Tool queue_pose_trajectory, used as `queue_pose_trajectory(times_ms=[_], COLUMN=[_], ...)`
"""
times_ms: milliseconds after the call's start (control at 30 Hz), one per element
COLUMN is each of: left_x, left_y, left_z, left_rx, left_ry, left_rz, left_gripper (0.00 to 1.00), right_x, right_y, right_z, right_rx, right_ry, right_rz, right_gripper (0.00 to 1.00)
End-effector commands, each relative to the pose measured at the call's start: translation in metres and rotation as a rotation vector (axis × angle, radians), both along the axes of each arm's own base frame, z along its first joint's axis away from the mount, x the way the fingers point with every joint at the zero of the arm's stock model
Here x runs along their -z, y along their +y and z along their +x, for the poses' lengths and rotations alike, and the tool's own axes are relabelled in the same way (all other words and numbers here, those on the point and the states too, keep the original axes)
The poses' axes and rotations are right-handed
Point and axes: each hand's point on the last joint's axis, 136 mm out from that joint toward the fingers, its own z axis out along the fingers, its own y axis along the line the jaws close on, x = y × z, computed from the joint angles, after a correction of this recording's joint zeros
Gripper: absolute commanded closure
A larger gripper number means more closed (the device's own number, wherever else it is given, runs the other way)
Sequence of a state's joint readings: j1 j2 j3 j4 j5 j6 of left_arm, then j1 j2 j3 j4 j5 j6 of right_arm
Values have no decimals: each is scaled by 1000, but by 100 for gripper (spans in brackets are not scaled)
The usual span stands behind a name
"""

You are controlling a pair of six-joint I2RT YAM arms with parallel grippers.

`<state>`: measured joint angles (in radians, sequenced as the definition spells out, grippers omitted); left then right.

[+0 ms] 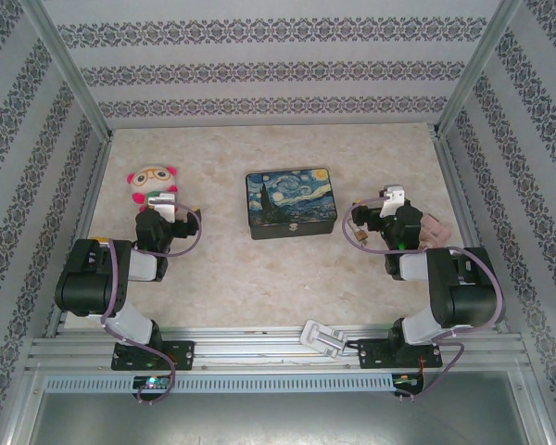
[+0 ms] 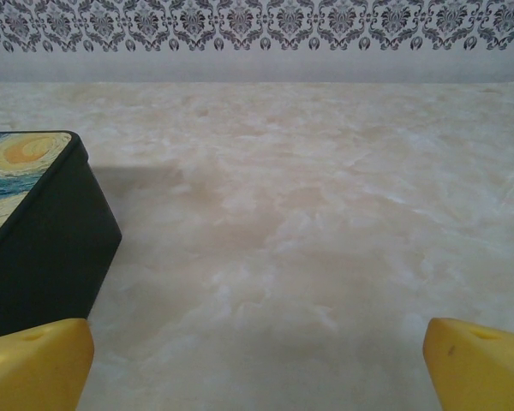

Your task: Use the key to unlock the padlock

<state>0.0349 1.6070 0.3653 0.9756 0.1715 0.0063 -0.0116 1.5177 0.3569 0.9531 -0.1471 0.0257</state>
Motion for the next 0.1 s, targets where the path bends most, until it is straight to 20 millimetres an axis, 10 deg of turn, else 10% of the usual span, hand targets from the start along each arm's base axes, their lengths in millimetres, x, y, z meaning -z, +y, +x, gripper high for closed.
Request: queue_pose_trajectory(times_ms=[0, 67], left_x=[-8, -9], left_y=[4, 5], left_z=[4, 5], left_rx=[-14, -14], left_ry=[-16, -18], left_rz=[-4, -5], left_gripper=[1, 1], right_x=[-3, -2], right_y=[-9, -9], right_z=[5, 5], right_rx=[33, 37], right_ry=[-9, -6], right_rz=[2, 1], right_gripper=[2, 2])
